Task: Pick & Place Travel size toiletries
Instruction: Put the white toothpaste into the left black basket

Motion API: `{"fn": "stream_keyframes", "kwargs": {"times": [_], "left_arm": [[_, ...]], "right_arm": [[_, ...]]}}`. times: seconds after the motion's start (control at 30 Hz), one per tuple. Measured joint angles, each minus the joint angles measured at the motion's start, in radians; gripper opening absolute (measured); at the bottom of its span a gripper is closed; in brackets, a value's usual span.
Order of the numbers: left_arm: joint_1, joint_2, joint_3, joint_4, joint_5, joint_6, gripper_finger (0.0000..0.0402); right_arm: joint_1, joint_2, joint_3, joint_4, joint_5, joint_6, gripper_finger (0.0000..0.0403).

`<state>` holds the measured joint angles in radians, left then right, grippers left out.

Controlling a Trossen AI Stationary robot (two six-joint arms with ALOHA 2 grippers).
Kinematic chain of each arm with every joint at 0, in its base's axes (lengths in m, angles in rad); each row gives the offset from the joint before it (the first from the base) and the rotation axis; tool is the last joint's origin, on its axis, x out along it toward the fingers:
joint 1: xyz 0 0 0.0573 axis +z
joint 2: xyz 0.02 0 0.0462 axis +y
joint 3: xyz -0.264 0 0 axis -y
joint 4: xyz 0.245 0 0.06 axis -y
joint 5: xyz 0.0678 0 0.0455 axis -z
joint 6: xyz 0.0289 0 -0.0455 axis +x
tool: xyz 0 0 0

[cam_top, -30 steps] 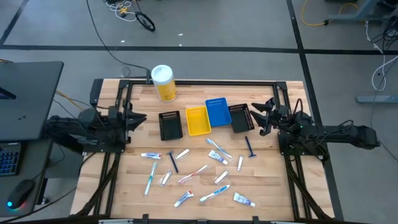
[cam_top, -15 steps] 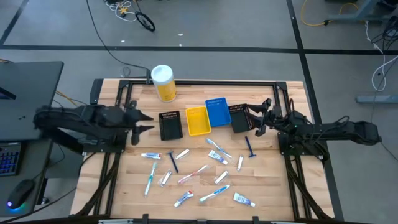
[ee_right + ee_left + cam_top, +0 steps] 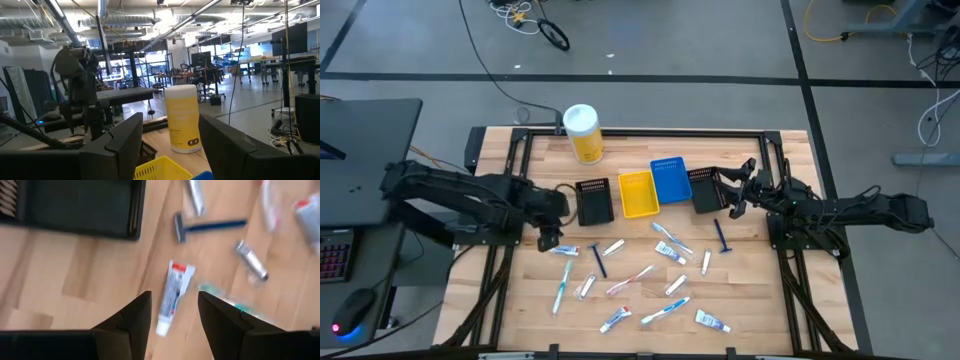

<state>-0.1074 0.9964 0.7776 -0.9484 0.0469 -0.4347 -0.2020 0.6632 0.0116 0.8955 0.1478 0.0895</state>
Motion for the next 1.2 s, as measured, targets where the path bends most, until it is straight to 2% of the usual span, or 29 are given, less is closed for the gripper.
{"fn": "stream_keyframes", "kwargs": {"times": [0.2,0.3,0.47,0.6,0.77,1.2], "left_arm": [[0.000,0.140,0.000,-0.030,0.046,0.001,0.0172],[0.000,0.210,0.000,-0.030,0.100,-0.002,0.0173],[-0.004,0.321,-0.001,-0.031,0.143,0.051,0.0196],[-0.004,0.387,-0.001,-0.046,0.134,0.113,0.0219],[-0.005,0.418,-0.025,-0.041,0.134,0.175,0.0228],[-0.027,0.418,-0.166,0.115,0.183,0.151,0.0218]], "right_arm": [[0.000,0.010,0.000,-0.017,0.000,-0.001,0.0204],[0.000,0.010,0.000,-0.024,0.000,-0.021,0.0204],[0.000,0.010,0.000,-0.023,0.000,-0.026,0.0204],[0.000,0.010,0.000,-0.023,-0.001,-0.020,0.0204],[0.000,0.011,0.000,-0.024,-0.002,0.000,0.0204],[0.000,0.011,0.000,-0.024,-0.027,0.010,0.0204]]}}
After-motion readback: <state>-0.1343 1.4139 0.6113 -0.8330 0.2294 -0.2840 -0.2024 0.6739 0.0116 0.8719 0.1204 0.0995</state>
